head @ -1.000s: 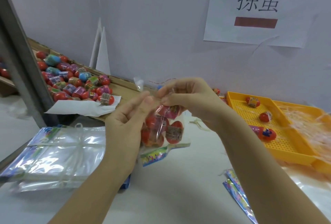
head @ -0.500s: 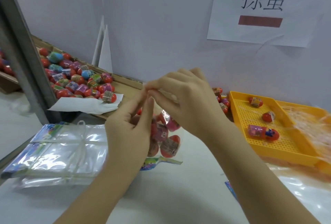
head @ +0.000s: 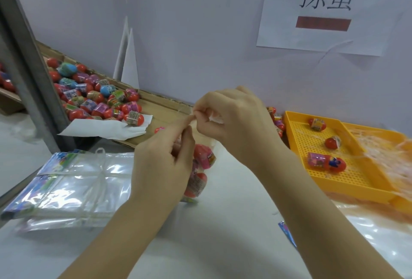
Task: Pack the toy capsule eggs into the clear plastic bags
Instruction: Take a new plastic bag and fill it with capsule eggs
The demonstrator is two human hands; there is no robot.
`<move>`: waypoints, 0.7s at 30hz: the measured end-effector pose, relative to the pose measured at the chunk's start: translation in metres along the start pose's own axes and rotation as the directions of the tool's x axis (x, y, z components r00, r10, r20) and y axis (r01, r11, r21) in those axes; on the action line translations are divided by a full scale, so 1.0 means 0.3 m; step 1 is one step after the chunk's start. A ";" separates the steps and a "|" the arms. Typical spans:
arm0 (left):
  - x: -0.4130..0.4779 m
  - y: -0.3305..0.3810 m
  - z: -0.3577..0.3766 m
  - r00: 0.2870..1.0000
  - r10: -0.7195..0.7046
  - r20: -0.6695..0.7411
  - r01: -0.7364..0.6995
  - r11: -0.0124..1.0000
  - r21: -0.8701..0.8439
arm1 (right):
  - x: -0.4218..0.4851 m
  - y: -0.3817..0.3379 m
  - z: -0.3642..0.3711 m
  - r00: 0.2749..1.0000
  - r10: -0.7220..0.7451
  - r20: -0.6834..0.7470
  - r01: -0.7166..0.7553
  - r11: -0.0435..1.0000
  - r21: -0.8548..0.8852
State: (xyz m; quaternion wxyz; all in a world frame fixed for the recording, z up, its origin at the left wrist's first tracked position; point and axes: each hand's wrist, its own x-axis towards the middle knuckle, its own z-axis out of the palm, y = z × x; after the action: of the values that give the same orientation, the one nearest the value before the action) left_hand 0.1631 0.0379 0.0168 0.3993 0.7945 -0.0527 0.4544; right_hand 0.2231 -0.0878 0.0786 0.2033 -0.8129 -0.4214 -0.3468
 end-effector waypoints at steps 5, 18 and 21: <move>-0.006 0.012 0.001 0.997 -0.076 0.010 0.076 0.996 -0.052 | -0.002 0.022 -0.003 0.994 0.094 -0.047 -0.087 0.988 0.130; 0.007 -0.002 0.009 0.935 -0.336 0.116 0.355 0.875 -0.328 | -0.052 0.166 -0.190 0.935 0.348 0.074 -0.354 0.890 0.289; 0.004 0.001 0.010 0.946 -0.301 0.119 0.323 0.896 -0.304 | -0.027 0.079 -0.126 0.936 0.279 0.216 -0.335 0.896 0.291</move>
State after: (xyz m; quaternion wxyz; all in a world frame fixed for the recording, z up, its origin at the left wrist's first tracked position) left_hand 0.1657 0.0360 0.0170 0.5884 0.7325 -0.0113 0.3422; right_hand 0.2246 -0.1290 0.0973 0.3494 -0.8513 -0.3541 -0.1666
